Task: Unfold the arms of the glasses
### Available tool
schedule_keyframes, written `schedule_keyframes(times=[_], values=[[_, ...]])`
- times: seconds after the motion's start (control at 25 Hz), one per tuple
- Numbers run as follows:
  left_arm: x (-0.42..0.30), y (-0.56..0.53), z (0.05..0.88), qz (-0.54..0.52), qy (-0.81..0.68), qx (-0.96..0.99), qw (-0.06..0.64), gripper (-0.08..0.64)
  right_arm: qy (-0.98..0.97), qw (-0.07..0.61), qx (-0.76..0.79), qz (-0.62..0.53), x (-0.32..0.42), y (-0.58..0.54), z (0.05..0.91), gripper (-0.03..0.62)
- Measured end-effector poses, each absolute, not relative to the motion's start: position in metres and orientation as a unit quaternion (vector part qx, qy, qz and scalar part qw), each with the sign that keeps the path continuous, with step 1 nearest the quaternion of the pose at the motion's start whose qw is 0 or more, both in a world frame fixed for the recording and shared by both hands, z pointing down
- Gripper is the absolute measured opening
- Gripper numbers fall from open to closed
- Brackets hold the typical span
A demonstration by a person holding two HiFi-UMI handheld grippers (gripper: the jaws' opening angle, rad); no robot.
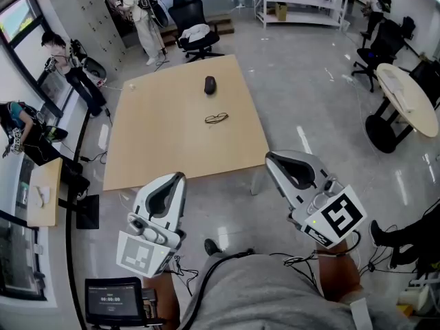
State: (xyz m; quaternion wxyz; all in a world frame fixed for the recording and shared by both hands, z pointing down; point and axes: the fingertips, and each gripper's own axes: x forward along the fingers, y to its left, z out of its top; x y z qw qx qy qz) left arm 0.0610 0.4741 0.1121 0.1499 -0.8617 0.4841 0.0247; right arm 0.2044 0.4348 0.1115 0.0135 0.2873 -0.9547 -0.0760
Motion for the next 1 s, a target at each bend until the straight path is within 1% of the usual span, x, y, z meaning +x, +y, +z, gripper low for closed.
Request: schedule_keyframes(times=[0.6,1.0], values=[[0.067,0.462,0.114,0.016,0.483,-0.863,0.148,0.005,-0.958,0.014,0.28,-0.059,0.207,0.424,0.119,0.008],[0.078,0.444,0.118,-0.008,0.489,-0.859,0.148,0.005,-0.964,0.001,0.265,-0.033,0.216,0.402,0.129,0.008]])
